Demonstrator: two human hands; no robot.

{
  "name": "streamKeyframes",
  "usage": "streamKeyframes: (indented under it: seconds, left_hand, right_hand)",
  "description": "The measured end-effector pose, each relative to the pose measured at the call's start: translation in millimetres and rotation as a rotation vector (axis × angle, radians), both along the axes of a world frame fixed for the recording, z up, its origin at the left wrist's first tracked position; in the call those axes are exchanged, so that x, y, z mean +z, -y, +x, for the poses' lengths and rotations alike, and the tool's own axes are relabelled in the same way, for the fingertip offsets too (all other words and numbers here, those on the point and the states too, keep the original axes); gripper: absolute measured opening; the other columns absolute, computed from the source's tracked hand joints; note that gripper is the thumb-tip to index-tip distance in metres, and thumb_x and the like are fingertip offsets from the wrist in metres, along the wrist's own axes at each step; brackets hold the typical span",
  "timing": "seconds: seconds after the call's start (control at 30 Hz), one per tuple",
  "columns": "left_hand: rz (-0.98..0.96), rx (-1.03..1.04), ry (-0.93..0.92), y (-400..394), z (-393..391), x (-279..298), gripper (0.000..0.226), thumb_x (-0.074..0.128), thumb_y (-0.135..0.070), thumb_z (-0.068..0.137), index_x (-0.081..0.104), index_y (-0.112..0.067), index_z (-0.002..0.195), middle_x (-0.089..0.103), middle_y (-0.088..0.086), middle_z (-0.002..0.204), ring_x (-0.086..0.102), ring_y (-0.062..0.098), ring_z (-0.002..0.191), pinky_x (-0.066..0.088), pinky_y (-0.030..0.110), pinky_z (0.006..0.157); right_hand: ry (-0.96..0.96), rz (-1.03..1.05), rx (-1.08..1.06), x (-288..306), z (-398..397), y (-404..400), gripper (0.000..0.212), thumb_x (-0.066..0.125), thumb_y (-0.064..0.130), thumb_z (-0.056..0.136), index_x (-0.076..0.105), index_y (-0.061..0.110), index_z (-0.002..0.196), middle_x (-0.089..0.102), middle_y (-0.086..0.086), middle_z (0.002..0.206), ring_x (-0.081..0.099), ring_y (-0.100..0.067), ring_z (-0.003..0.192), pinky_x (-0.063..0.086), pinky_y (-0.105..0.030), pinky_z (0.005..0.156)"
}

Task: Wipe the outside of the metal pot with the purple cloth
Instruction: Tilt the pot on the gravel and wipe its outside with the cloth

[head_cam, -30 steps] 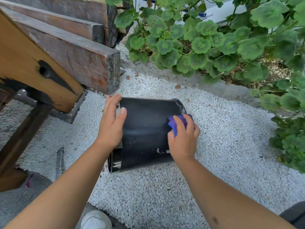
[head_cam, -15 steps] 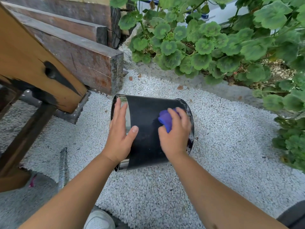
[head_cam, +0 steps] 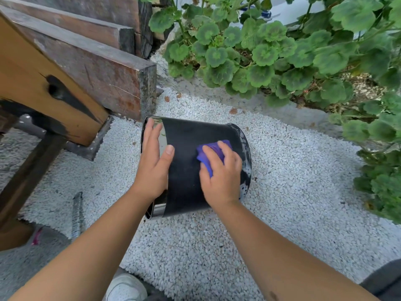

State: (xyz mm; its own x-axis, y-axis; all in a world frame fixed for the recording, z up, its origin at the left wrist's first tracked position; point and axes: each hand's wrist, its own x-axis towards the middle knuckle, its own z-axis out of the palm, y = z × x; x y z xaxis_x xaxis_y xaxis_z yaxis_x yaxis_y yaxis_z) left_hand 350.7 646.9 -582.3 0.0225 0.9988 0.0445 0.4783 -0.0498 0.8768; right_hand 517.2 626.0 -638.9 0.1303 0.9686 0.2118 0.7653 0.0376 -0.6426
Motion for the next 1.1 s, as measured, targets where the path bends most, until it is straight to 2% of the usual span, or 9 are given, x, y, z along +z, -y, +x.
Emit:
streamKeyframes:
  seconds: [0.17,0.33,0.47,0.53,0.6,0.63,0.73,0.9,1.1]
  left_hand:
    - [-0.034,0.030,-0.006,2,-13,-5,0.064,0.030,-0.064,0.093,0.017,-0.035,0.149,0.001,-0.014,0.162,0.000,-0.005,0.146,0.006,0.003,0.110]
    - [0.097,0.250,-0.006,12,-6,-5,0.051,0.037,-0.050,0.095,0.039,-0.031,0.142,0.036,-0.009,0.152,0.032,-0.007,0.138,0.028,0.016,0.113]
    - [0.074,-0.111,-0.088,22,-3,-1,0.077,0.040,-0.058,0.092,0.012,-0.023,0.154,-0.005,-0.003,0.164,-0.003,0.005,0.149,0.006,0.013,0.116]
    - [0.100,-0.171,-0.212,23,-2,0,0.087,0.034,-0.066,0.091,0.004,-0.017,0.156,-0.015,-0.001,0.163,-0.012,0.012,0.150,-0.001,0.025,0.119]
    - [0.118,-0.145,-0.328,21,-1,3,0.085,0.026,-0.067,0.092,0.005,-0.015,0.156,-0.010,0.001,0.164,-0.013,0.017,0.150,-0.002,0.041,0.120]
    - [0.133,-0.148,-0.375,20,-1,5,0.083,0.023,-0.066,0.093,0.008,-0.014,0.156,-0.005,0.002,0.164,-0.012,0.019,0.150,-0.002,0.042,0.119]
    - [0.170,-0.187,-0.454,16,1,8,0.084,0.014,-0.066,0.094,0.017,-0.007,0.154,0.008,0.005,0.164,-0.006,0.020,0.151,0.001,0.034,0.117]
    - [0.105,-0.156,-0.271,6,6,10,0.092,0.013,-0.072,0.091,0.015,-0.005,0.154,0.011,0.002,0.162,-0.002,0.015,0.151,0.002,0.028,0.117]
    - [0.092,-0.116,-0.316,4,-6,3,0.091,0.021,-0.072,0.091,0.016,-0.007,0.154,0.011,-0.005,0.160,-0.002,0.014,0.151,0.006,0.037,0.119]
  right_hand:
    - [0.066,-0.159,-0.126,-26,33,5,0.049,0.068,0.023,0.081,0.056,0.031,0.128,0.037,-0.001,0.147,0.034,-0.033,0.129,0.038,-0.056,0.103]
    - [0.070,-0.159,-0.187,-23,33,2,0.047,0.066,0.023,0.081,0.055,0.033,0.126,0.040,-0.001,0.145,0.035,-0.030,0.124,0.036,-0.053,0.101]
    - [-0.058,-0.159,-0.233,-23,37,0,0.043,0.061,0.024,0.086,0.054,0.031,0.128,0.038,-0.001,0.147,0.033,-0.029,0.123,0.039,-0.047,0.104]
    - [-0.112,-0.176,-0.207,-20,39,-3,0.045,0.061,0.021,0.086,0.055,0.030,0.129,0.036,0.001,0.148,0.033,-0.028,0.122,0.037,-0.044,0.105]
    - [-0.161,-0.184,-0.164,-11,36,-7,0.047,0.060,0.017,0.083,0.057,0.030,0.128,0.037,0.005,0.146,0.032,-0.025,0.122,0.036,-0.040,0.105]
    - [-0.186,-0.178,-0.134,-4,31,-10,0.047,0.059,0.016,0.082,0.059,0.030,0.127,0.039,0.006,0.145,0.032,-0.024,0.123,0.035,-0.039,0.106]
    - [-0.241,-0.064,-0.004,24,0,-15,0.045,0.057,0.020,0.078,0.067,0.025,0.122,0.048,0.001,0.140,0.038,-0.029,0.120,0.035,-0.040,0.106]
    - [-0.290,0.077,0.103,48,-56,-8,0.036,0.049,0.038,0.089,0.067,0.027,0.119,0.052,-0.001,0.138,0.043,-0.028,0.115,0.037,-0.039,0.100]
    - [-0.023,0.092,0.127,16,-24,-11,0.038,0.057,0.032,0.081,0.066,0.029,0.118,0.053,-0.002,0.138,0.046,-0.035,0.113,0.041,-0.048,0.096]
